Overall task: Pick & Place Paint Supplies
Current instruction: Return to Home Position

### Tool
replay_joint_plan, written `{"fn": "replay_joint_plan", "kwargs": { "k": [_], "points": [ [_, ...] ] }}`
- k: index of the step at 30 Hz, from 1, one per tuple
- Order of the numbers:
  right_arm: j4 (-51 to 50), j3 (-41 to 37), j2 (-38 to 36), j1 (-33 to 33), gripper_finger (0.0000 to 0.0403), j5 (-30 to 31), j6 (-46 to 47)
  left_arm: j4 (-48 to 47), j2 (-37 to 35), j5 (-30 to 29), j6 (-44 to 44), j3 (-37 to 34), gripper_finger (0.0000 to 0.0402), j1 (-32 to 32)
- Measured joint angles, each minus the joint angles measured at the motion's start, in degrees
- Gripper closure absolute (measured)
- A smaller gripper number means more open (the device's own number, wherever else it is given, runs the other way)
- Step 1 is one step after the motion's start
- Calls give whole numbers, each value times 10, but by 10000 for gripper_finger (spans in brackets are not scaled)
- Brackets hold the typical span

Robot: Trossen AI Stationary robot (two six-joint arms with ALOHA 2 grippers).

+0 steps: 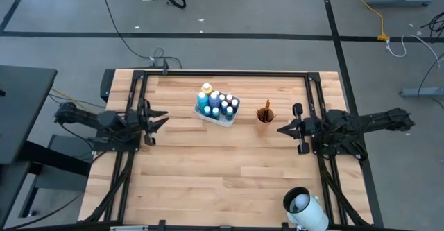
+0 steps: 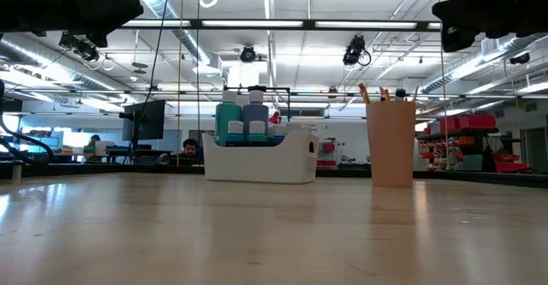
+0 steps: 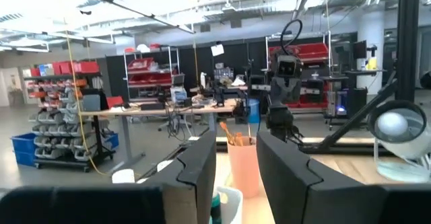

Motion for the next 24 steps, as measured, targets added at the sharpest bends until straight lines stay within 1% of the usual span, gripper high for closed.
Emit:
{"fn": "replay_joint_plan", "kwargs": {
  "k": [4,8,16,21,24],
  "points": [
    [-21,0,-28,0,395,9,2,-62,-50,-1,-13,0,285,0],
    [-44,0,-55,0,395,16,2,-73,-50,0,-11,0,285,0],
    [-96,0,-112,0,395,16,14,-78,-51,-26,-4,0,285,0],
    [-124,0,-139,0,395,16,15,-100,-49,6,-23,0,285,0],
    [-133,0,-149,0,395,16,16,-106,-50,13,-33,0,285,0]
  ]
}}
